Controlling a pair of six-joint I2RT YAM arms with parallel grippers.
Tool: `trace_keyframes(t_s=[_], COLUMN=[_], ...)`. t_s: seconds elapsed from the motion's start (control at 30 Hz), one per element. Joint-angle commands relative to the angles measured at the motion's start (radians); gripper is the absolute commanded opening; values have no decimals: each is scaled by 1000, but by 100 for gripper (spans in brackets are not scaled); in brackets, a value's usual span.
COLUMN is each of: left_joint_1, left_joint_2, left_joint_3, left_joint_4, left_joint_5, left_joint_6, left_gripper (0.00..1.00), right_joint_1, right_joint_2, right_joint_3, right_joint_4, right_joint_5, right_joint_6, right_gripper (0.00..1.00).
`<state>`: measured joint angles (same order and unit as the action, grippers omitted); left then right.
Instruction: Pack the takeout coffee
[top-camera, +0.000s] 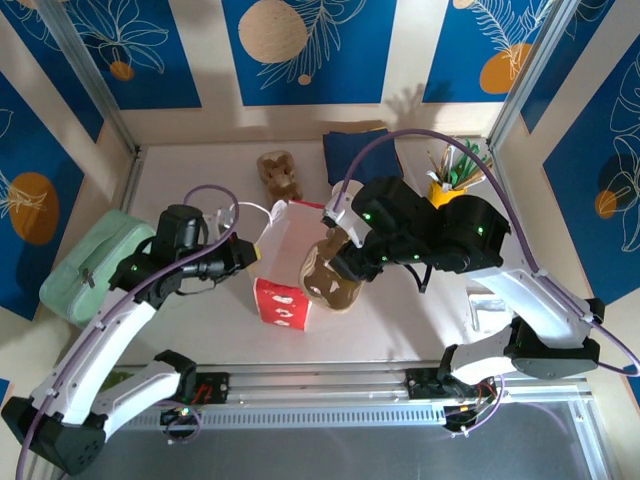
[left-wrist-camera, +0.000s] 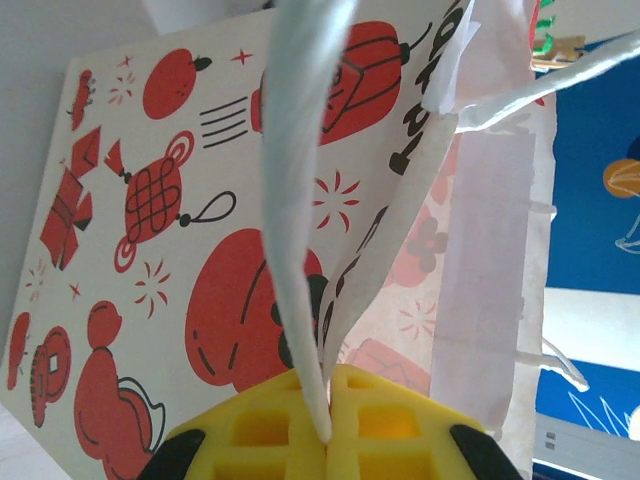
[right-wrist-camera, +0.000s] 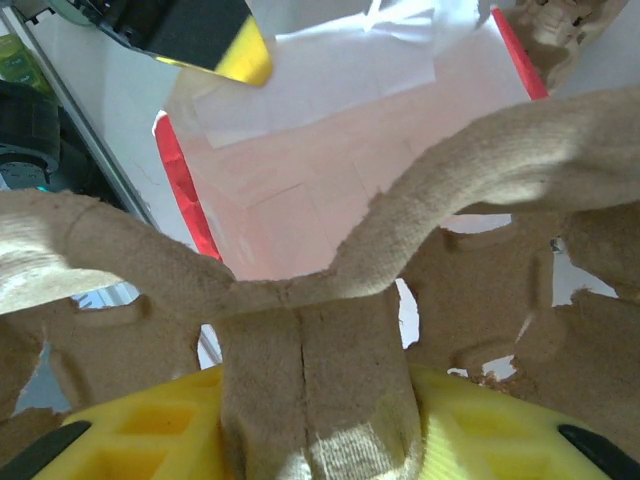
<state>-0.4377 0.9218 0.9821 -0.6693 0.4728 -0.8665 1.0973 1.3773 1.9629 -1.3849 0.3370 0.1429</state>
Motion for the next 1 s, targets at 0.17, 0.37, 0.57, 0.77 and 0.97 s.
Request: trace_keyframes(t_s=[0.17, 0.37, 0.57, 0.77, 0.97], left_joint_1=[-13, -12, -12, -12, -12], left_joint_2=[34, 33, 52, 57, 39], left_joint_3=[1, -1, 6, 14, 43], left_joint_4=[62, 59, 31, 18, -18], left_joint_5=[88, 91, 85, 76, 53], left_joint_6=[27, 40, 72, 78, 89], left_gripper=[0, 0, 6, 23, 39], right_joint_1=[-39, -75, -89, -87, -85], right_joint_2=[91, 169, 228, 297, 370], right_joint_3=[81, 131, 146, 179, 247], right_joint_4=[-46, -43, -7, -2, -27], right_joint_5=[72, 79, 95, 159, 189], right_joint_6=[-95, -140, -189, -240, -259], right_gripper=[42, 42, 42, 42, 42])
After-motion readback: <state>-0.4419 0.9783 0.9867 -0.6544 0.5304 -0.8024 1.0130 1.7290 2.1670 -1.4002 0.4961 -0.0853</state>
